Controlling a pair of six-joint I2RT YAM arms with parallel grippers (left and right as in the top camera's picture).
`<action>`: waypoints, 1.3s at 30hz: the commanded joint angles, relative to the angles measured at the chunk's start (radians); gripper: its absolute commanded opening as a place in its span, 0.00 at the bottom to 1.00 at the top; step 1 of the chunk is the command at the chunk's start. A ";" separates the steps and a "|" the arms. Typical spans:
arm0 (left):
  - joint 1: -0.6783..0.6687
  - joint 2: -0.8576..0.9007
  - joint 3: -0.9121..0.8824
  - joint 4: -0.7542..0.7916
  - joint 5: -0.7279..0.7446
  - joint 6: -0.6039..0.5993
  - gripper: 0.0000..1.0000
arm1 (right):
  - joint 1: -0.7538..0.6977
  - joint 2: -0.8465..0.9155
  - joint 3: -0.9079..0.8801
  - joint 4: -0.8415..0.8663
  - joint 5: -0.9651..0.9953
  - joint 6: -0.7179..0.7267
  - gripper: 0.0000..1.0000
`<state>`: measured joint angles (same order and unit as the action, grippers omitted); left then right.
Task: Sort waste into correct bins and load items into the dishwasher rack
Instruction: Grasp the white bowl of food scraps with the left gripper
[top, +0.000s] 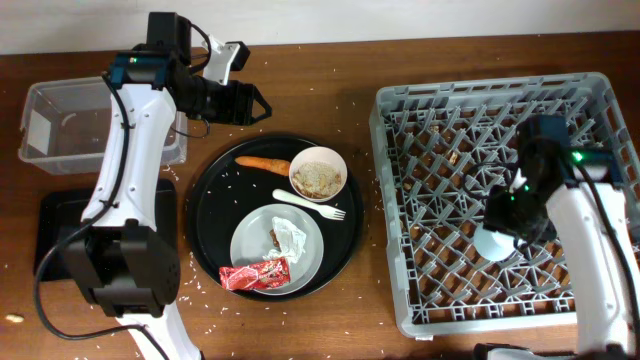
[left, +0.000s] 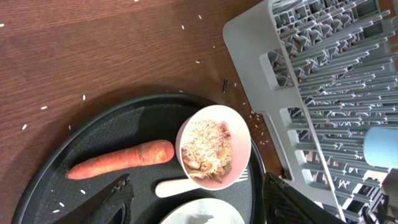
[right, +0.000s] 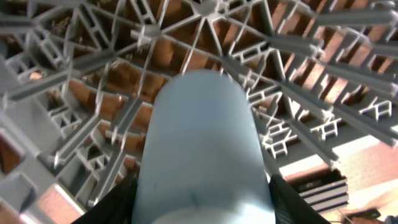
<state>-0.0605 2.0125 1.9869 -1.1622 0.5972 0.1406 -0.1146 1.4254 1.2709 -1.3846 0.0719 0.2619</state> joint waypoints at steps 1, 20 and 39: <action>0.000 0.002 0.011 -0.002 -0.003 0.003 0.66 | -0.003 0.061 0.006 0.037 0.003 0.005 0.44; 0.000 0.002 0.011 -0.009 -0.003 0.003 0.66 | 0.058 -0.065 0.240 0.092 -0.232 -0.066 0.72; -0.420 0.141 0.010 -0.059 -0.477 0.122 0.64 | 0.151 0.057 0.289 0.180 -0.162 0.034 0.73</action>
<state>-0.3985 2.0876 1.9873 -1.2366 0.2462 0.2134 0.0902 1.4986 1.5532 -1.1820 -0.0975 0.3115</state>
